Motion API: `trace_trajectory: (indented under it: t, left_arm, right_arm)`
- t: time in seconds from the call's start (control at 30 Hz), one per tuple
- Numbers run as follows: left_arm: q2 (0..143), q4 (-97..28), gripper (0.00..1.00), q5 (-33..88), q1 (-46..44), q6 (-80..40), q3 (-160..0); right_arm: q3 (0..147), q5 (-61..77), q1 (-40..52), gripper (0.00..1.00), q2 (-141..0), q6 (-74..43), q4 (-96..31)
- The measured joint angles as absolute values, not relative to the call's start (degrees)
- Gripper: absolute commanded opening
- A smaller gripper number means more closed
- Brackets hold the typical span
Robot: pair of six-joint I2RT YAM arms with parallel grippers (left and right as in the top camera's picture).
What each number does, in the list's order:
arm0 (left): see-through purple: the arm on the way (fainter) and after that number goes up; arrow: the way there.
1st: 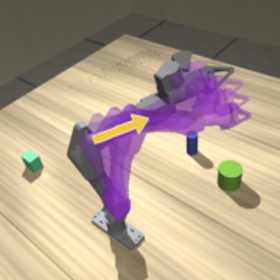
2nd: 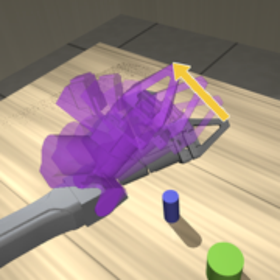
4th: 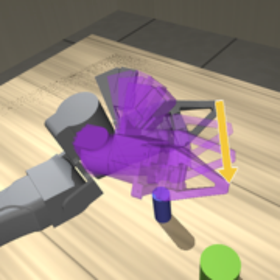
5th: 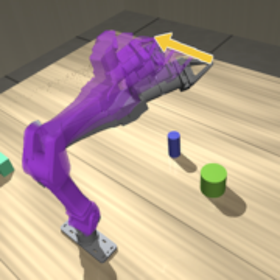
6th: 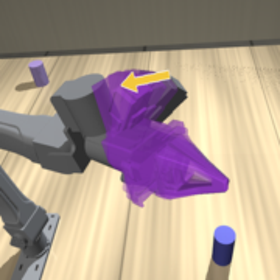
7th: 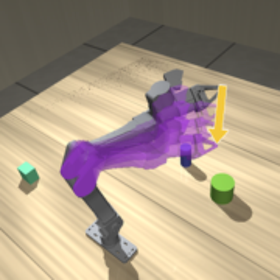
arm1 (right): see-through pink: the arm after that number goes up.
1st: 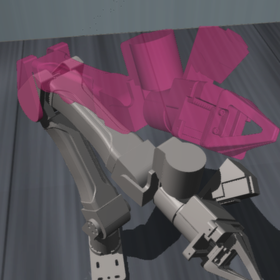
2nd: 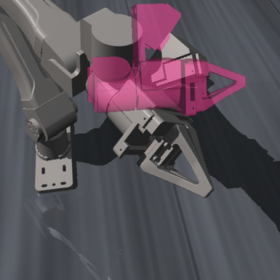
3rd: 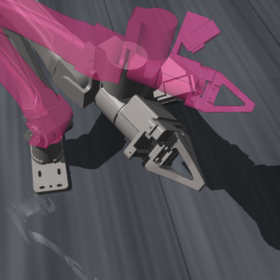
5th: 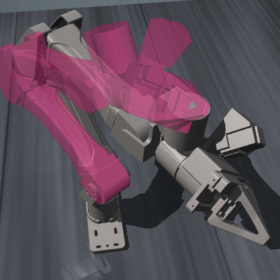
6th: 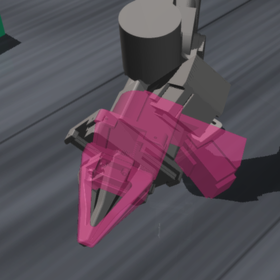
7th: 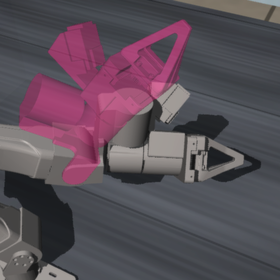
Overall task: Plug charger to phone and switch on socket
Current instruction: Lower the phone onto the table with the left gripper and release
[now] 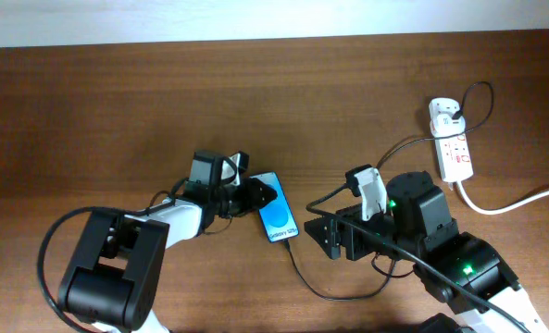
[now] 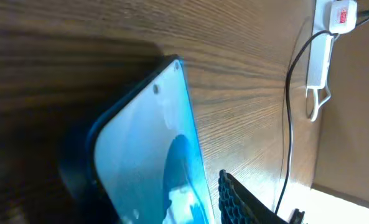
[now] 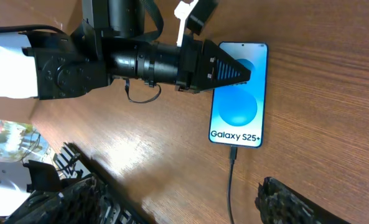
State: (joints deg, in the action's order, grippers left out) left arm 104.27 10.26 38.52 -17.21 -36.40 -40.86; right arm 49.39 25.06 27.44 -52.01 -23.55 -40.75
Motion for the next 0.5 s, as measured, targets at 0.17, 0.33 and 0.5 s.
trace_trajectory:
  t: [0.17, 0.33, 0.5]
  left_arm:
    - [104.27, 10.28, 0.41, 38.54, -17.23, -36.4, -40.86]
    - [103.13, 5.48, 0.58, 35.14, -17.34, -43.57, -42.57]
    - [102.87, 3.44, 0.61, 31.0, -17.45, -44.8, -45.1]
  right_arm:
    - [49.39, 24.43, 27.44, 0.84, -52.01, -23.49, -40.8]
    - [49.39, 24.16, 27.44, 0.86, -52.01, -23.49, -40.97]
    - [49.39, 23.99, 27.44, 0.87, -52.01, -23.49, -41.87]
